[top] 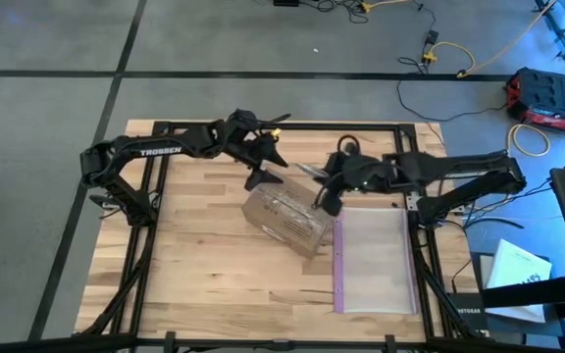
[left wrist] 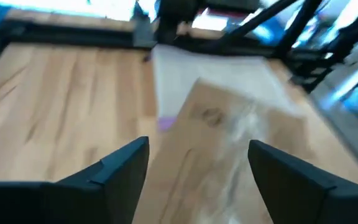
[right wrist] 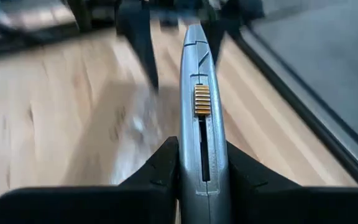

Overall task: Unpack boxes
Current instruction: Open the cardboard box using the cutter

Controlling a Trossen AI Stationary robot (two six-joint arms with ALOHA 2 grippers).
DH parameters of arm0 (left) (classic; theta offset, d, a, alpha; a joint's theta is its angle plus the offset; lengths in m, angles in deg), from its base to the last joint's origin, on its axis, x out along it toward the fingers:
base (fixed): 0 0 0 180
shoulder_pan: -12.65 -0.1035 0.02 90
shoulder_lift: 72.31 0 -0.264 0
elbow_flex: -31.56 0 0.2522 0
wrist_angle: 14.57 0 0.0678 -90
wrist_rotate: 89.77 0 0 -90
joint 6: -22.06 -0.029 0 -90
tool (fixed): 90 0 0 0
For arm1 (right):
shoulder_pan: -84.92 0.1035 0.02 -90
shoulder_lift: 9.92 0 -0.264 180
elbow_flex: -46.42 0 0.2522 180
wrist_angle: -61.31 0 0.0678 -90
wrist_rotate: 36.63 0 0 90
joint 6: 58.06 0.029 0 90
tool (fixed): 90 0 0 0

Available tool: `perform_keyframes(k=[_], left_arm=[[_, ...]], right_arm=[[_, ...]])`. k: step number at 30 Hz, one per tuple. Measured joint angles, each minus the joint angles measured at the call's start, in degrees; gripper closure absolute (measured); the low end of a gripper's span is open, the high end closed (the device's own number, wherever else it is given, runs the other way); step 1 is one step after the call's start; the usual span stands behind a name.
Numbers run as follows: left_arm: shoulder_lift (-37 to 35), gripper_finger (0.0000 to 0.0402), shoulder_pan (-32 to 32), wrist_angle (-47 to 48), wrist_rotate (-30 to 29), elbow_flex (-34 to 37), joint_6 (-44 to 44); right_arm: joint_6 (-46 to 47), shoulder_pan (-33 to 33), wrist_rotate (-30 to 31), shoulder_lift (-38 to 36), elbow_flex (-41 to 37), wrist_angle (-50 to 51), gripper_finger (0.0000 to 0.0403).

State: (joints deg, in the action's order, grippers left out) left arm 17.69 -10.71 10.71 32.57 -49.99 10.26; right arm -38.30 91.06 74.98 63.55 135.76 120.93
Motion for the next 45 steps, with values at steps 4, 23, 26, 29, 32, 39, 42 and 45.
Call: perform_keyframes(k=[4,23,26,29,32,39,42,45], left_arm=[[0.02,0.0137,-1.20,5.75,-0.28,-0.02,-4.41],[1.88,0.0165,3.09,15.11,0.09,0.44,-14.52],[3.21,0.0165,3.92,13.04,-0.02,2.18,-14.11],[3.94,0.0165,4.58,9.12,0.08,4.68,-12.64],[4.51,0.0165,5.09,4.70,0.19,7.38,-11.30],[4.74,0.0165,5.48,-4.86,0.33,13.25,-8.20],[4.74,0.0165,5.48,-5.22,0.27,13.44,-7.90],[4.82,0.0165,5.50,-6.41,0.22,13.69,-7.87]], right_arm=[[5.54,0.05,-1.87,0.07,6.19,14.63,0.0341],[23.62,1.32,-24.22,19.28,23.13,37.67,0.0341],[25.97,2.53,-26.81,21.20,24.53,37.31,0.0341],[27.89,3.61,-30.04,22.97,25.41,37.32,0.0341],[28.93,4.44,-30.90,24.37,25.69,37.33,0.0341],[31.64,4.37,-31.67,25.14,25.79,37.11,0.0341],[31.85,3.90,-31.80,25.76,25.79,37.15,0.0341],[31.10,2.46,-33.48,26.71,25.79,37.61,0.0341]])
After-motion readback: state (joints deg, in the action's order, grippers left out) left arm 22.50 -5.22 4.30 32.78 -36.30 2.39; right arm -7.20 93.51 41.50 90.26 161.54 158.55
